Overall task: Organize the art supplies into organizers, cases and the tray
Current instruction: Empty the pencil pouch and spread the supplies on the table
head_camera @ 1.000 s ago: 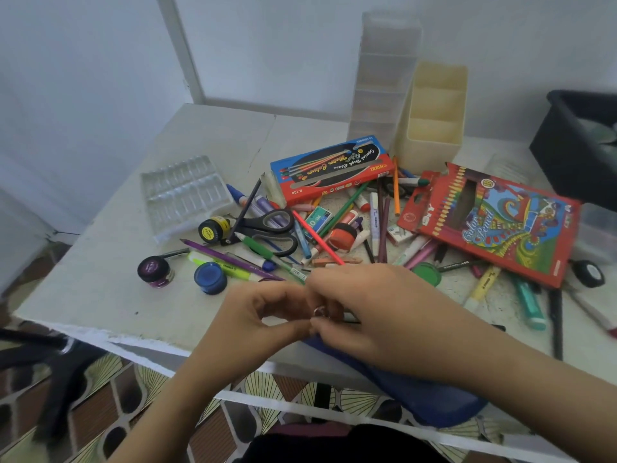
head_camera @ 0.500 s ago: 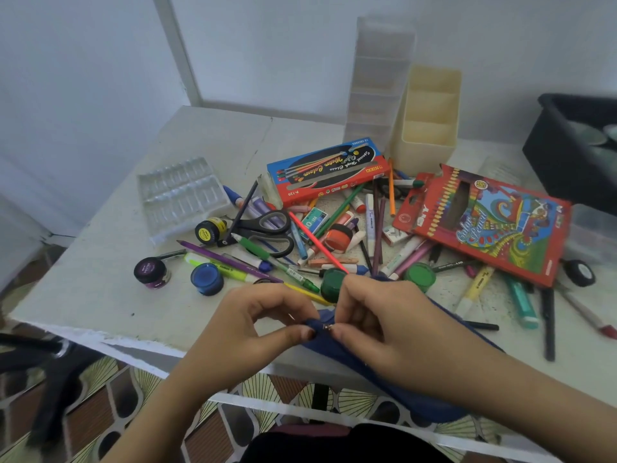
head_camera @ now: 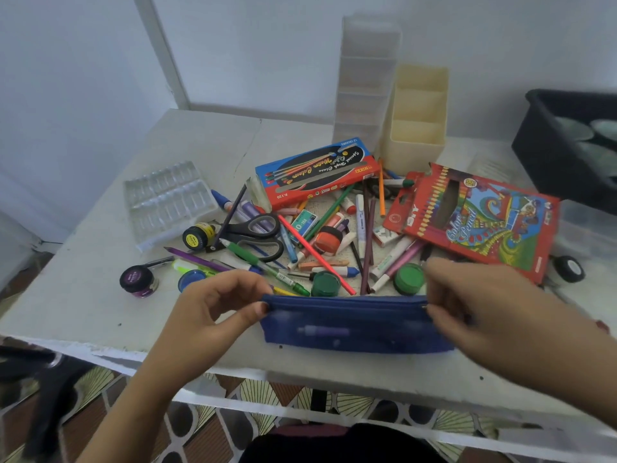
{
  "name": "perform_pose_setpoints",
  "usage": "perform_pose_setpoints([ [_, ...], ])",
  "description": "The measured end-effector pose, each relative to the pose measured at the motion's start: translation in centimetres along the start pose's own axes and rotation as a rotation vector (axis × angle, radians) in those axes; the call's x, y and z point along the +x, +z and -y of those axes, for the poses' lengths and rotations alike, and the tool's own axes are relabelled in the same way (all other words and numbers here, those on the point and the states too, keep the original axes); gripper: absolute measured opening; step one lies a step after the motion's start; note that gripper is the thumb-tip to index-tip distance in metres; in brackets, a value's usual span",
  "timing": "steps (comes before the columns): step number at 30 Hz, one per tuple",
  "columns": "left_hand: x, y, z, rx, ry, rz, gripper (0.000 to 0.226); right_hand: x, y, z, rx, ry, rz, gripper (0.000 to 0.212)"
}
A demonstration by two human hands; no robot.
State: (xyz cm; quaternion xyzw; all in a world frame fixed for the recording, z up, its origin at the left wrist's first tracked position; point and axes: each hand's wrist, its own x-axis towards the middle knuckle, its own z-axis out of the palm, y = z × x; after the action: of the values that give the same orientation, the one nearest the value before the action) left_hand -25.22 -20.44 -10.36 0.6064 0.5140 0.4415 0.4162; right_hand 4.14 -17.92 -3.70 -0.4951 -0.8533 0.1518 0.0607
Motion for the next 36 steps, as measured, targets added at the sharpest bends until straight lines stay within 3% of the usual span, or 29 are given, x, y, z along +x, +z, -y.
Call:
perform_pose_setpoints([
  [4, 0.1, -0.5, 0.1, -0.021, -0.029, -0.006, 0.019, -0.8, -1.4, -2.2, 0.038, 0.114, -0.05, 0.032],
  [11, 1.5, -1.0, -0.1, 0.022, -0.003, 0.108, 0.023, 0.0, -2.0, -2.1, -0.13, 0.07, 0.012, 0.013],
  [14, 2.0, -1.6, -0.5, 0.049, -0.003, 0.145, 0.043, 0.7, -1.6, -1.4, -0.185, 0.014, 0.13, 0.048],
  [16, 2.2, -1.6, -0.6, 0.065, -0.002, 0.139, 0.038, 1.1, -1.1, -1.2, -0.188, -0.008, 0.205, 0.059],
  [19, 2.6, -1.5, -0.6, 0.076, -0.007, 0.145, 0.023, 1.6, -0.2, -1.3, -0.136, 0.001, 0.266, 0.045],
  [24, 3.5, -0.7, -1.6, 0.188, 0.018, 0.209, 0.024, 2.2, 0.0, -2.8, -0.063, -0.068, 0.278, 0.024],
  [27, 4.8, 0.5, -3.0, 0.146, 0.068, 0.18, 0.02, 1.9, -1.1, -4.5, 0.012, -0.121, 0.228, 0.024],
  [31, 7.0, 2.4, -5.9, 0.072, 0.16, 0.153, 0.036, 1.2, -3.8, -7.2, 0.168, -0.14, 0.119, 0.02],
  [36, 11.5, 8.1, -9.9, 0.084, 0.254, 0.175, 0.019, -0.3, -8.8, -12.7, 0.128, -0.111, -0.069, 0.032],
])
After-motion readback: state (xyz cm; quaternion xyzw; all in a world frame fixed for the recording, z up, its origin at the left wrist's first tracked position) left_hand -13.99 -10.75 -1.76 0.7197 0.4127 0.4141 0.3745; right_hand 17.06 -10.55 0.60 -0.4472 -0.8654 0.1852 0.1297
